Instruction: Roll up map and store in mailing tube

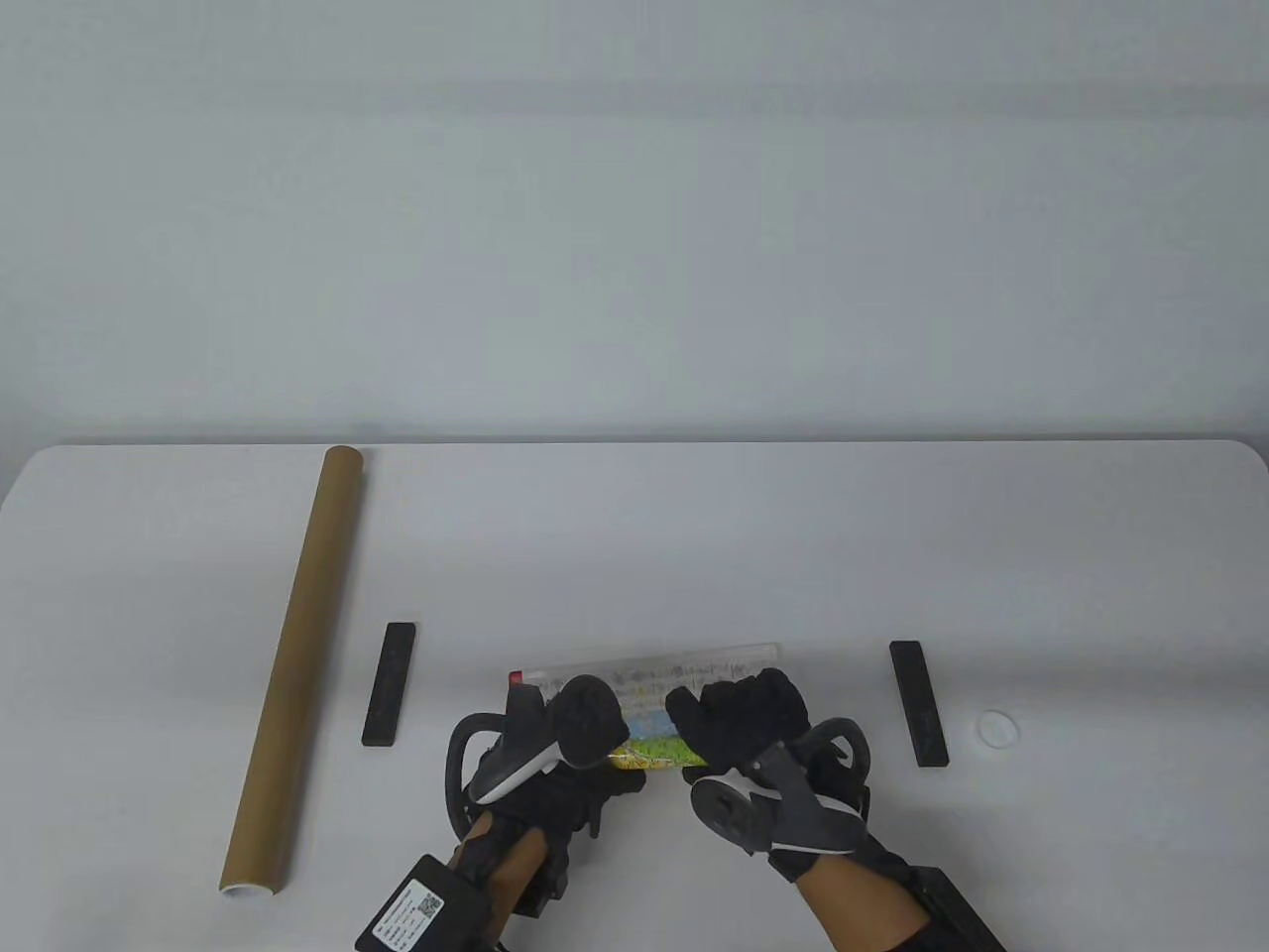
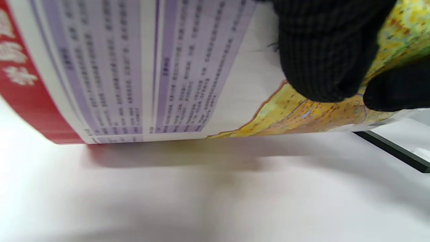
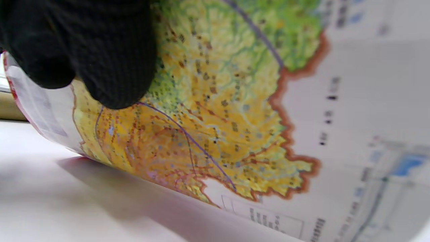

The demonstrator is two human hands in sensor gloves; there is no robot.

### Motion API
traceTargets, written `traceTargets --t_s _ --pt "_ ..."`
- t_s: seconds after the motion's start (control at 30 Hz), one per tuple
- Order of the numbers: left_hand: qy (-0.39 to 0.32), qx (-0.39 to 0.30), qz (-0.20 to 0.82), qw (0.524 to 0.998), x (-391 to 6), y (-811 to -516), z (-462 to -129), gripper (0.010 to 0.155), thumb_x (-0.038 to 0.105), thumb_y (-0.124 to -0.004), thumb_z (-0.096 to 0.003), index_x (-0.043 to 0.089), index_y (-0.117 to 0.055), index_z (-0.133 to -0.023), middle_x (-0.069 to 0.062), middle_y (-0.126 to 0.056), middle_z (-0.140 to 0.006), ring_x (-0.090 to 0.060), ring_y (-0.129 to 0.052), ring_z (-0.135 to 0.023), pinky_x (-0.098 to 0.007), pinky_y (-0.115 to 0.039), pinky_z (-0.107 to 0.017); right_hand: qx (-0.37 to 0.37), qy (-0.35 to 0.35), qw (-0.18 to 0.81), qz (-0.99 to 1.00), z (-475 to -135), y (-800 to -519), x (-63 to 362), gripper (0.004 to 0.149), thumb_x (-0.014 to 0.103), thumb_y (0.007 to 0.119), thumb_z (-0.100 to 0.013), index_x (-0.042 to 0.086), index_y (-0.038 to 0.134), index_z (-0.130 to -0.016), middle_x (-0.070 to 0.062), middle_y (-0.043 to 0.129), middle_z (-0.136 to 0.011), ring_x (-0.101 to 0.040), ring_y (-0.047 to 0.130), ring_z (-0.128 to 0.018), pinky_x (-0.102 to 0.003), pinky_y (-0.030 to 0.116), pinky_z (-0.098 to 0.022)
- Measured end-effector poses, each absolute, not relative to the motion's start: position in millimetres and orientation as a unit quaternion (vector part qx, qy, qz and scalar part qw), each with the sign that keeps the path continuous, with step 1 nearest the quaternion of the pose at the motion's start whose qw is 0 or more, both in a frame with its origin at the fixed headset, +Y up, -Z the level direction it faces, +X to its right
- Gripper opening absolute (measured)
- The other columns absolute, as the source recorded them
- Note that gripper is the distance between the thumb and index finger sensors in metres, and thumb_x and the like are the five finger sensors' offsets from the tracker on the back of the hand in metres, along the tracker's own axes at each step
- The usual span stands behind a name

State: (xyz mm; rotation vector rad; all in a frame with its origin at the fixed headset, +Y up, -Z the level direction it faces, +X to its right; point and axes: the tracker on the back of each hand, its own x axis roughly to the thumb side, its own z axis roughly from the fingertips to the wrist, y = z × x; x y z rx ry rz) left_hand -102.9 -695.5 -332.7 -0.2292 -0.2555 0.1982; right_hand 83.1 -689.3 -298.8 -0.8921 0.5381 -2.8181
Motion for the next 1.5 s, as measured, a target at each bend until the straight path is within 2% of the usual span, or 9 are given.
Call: traceTargets --t_s 0.2,0.5,0.6,0.67,0.87,1.0,1.17,1.33,1.5 --pt "-0.161 -0.094 0.089 0.978 -100.4 -698.9 -331.6 0.052 0.063 -0.092 -0.0332 0.042 -0.089 -0.08 0.009 -0.093 -0.07 -0.017 -0.099 -0.063 -0.041 -0.073 -0.069 -0.288 0.143 0.059 -0.945 -303.2 -690.5 81.7 0.056 0.045 0.093 -0.044 0.014 0.087 -0.091 -0.008 0.087 -0.07 -0.03 0.093 -0.052 -0.058 0.075 -0.054" --pt "-0.154 0.086 -0.069 0.982 -77.7 -684.8 -305.9 0.066 0.063 -0.089 -0.0357 0.045 -0.071 -0.096 0.009 -0.083 -0.09 -0.019 -0.091 -0.086 -0.044 -0.065 -0.077 -0.245 0.034 -0.099 -0.964 -324.5 -696.7 101.6 0.051 0.042 0.092 -0.048 0.009 0.09 -0.087 -0.01 0.09 -0.065 -0.031 0.095 -0.045 -0.058 0.077 -0.048" --pt "-0.165 0.127 -0.088 0.974 -75.1 -684.1 -301.3 0.067 0.063 -0.091 -0.0333 0.046 -0.071 -0.095 0.01 -0.084 -0.085 -0.017 -0.091 -0.082 -0.044 -0.064 -0.077 -0.249 -0.004 -0.159 -0.955 -328.9 -699.7 107.9 0.051 0.041 0.092 -0.048 0.008 0.09 -0.087 -0.011 0.089 -0.064 -0.031 0.094 -0.045 -0.058 0.077 -0.047" --pt "-0.168 0.145 -0.109 0.969 -73.9 -683.8 -300.4 0.066 0.065 -0.092 -0.0304 0.046 -0.075 -0.091 0.011 -0.088 -0.077 -0.014 -0.095 -0.071 -0.041 -0.069 -0.073 -0.259 -0.022 -0.175 -0.95 -330.6 -702.2 109.5 0.052 0.042 0.092 -0.047 0.008 0.089 -0.088 -0.011 0.089 -0.065 -0.031 0.094 -0.046 -0.059 0.076 -0.047" --pt "-0.143 0.1 -0.088 0.981 -76.8 -685.4 -307.7 0.061 0.068 -0.092 -0.0285 0.043 -0.083 -0.084 0.013 -0.094 -0.06 -0.01 -0.101 -0.052 -0.035 -0.078 -0.064 -0.28 0.046 -0.084 -0.955 -318.4 -695.4 100.4 0.059 0.044 0.092 -0.046 0.008 0.085 -0.093 -0.012 0.087 -0.073 -0.037 0.092 -0.058 -0.066 0.067 -0.056" --pt "-0.117 0.029 -0.02 0.992 -84.1 -687.2 -315.0 0.061 0.068 -0.092 -0.0296 0.041 -0.084 -0.084 0.012 -0.094 -0.058 -0.01 -0.101 -0.051 -0.035 -0.079 -0.062 -0.282 0.115 0.002 -0.953 -307.3 -688.2 91.9 0.065 0.044 0.092 -0.046 0.01 0.078 -0.1 -0.013 0.083 -0.082 -0.04 0.089 -0.069 -0.067 0.064 -0.06" --pt "-0.094 -0.049 0.063 0.992 -95.0 -690.9 -324.4 0.061 0.068 -0.093 -0.03 0.04 -0.084 -0.084 0.012 -0.095 -0.057 -0.01 -0.102 -0.048 -0.035 -0.08 -0.06 -0.277 0.176 0.069 -0.942 -298.3 -684.9 84.5 0.071 0.042 0.093 -0.046 0.009 0.071 -0.105 -0.013 0.081 -0.086 -0.04 0.087 -0.072 -0.067 0.062 -0.061" --pt "-0.117 -0.082 0.097 0.985 -97.5 -693.9 -326.7 0.061 0.067 -0.093 -0.0308 0.04 -0.085 -0.084 0.011 -0.095 -0.057 -0.011 -0.102 -0.049 -0.035 -0.08 -0.061 -0.275 0.179 0.087 -0.941 -298.4 -684.1 83.0 0.063 0.045 0.094 -0.044 0.012 0.08 -0.096 -0.005 0.088 -0.069 -0.03 0.094 -0.054 -0.059 0.073 -0.055" --pt "-0.144 -0.003 0.031 0.989 -86.5 -690.8 -317.5 0.062 0.066 -0.092 -0.0319 0.04 -0.082 -0.087 0.009 -0.095 -0.066 -0.015 -0.102 -0.059 -0.038 -0.077 -0.066 -0.259 0.134 0.055 -0.955 -308.1 -687.6 88.9 0.056 0.045 0.095 -0.043 0.011 0.087 -0.087 -0.002 0.092 -0.06 -0.025 0.097 -0.044 -0.055 0.08 -0.048"
